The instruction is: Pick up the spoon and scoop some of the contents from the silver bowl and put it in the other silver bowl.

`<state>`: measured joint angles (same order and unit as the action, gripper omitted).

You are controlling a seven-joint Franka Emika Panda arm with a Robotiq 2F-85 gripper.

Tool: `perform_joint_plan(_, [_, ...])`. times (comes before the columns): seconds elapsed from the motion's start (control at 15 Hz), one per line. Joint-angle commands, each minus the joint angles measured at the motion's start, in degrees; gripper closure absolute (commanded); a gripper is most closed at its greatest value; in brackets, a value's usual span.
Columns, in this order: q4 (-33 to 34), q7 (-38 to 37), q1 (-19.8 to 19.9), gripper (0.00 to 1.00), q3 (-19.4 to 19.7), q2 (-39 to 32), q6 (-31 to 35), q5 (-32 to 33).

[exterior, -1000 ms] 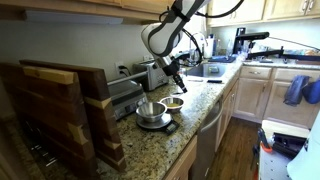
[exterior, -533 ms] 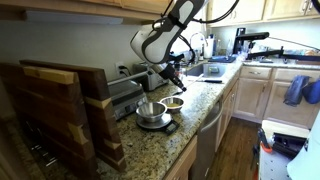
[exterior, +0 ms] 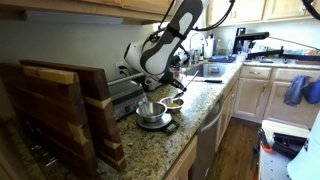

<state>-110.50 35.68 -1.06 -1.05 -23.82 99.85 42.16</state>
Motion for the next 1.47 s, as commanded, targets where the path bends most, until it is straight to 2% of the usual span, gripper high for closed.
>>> perform_joint_plan(0.0, [-0.9, -0.9, -0.4, 0.97, -0.3, -1.0, 0.0, 6.1])
perform_joint_plan(0.2, [-1.1, -1.3, -0.1, 0.97, -0.5, -2.4, 0.5, 9.7])
perform_joint_plan(0.73, [-3.5, -0.7, -0.4, 0.97, -2.4, -2.9, 6.7, 13.8])
perform_joint_plan(1.2, [-5.0, -1.9, -1.1, 0.97, -2.6, -3.4, 6.4, 22.7])
perform_joint_plan(1.4, [-5.4, -2.2, -0.8, 0.97, -2.9, -4.2, 6.8, 24.5])
